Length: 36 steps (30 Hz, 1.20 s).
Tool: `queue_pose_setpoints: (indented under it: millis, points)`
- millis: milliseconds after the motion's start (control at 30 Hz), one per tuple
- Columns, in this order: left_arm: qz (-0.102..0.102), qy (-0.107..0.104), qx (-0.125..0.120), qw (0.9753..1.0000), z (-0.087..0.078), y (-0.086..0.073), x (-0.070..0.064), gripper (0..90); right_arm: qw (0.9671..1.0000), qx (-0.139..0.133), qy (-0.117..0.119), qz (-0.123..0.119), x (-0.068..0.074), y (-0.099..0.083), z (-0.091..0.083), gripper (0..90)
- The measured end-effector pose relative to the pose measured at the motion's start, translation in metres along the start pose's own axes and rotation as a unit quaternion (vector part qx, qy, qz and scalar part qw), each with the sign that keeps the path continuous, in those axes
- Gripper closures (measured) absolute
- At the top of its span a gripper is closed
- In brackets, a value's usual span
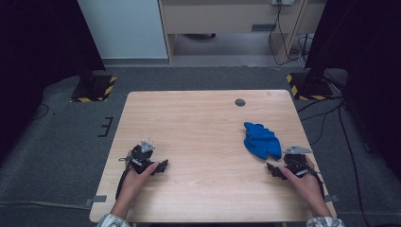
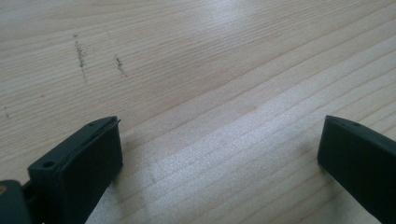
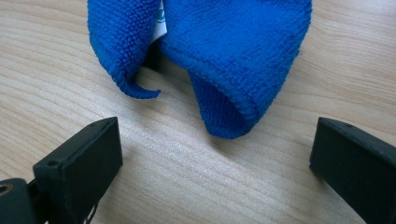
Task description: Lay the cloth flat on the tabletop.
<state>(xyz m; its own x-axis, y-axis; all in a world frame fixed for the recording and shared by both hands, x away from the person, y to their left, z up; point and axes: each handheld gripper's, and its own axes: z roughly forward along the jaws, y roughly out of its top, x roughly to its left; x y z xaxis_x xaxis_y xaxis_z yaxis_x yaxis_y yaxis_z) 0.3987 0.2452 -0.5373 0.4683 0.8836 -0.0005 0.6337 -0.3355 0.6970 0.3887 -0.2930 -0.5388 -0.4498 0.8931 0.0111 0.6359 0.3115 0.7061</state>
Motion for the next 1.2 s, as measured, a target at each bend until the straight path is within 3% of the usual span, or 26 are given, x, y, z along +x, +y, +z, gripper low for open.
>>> queue_pose_setpoints:
  millis: [900,1100,1200]
  points:
    - [0.000,0.000,0.000,1.0000,0.000,0.000,0.000,0.0,1.0000,0.000,-0.002,-0.001,-0.001,0.001,0.002,1.8]
    - [0.000,0.000,0.000,1.0000,0.000,0.000,0.000,0.0,0.9996,0.001,0.014,0.024,-0.004,0.003,-0.005,6.4]
    - [0.000,0.000,0.000,1.0000,0.000,0.000,0.000,0.0,0.9997,-0.005,0.013,0.019,-0.003,0.006,-0.009,7.7]
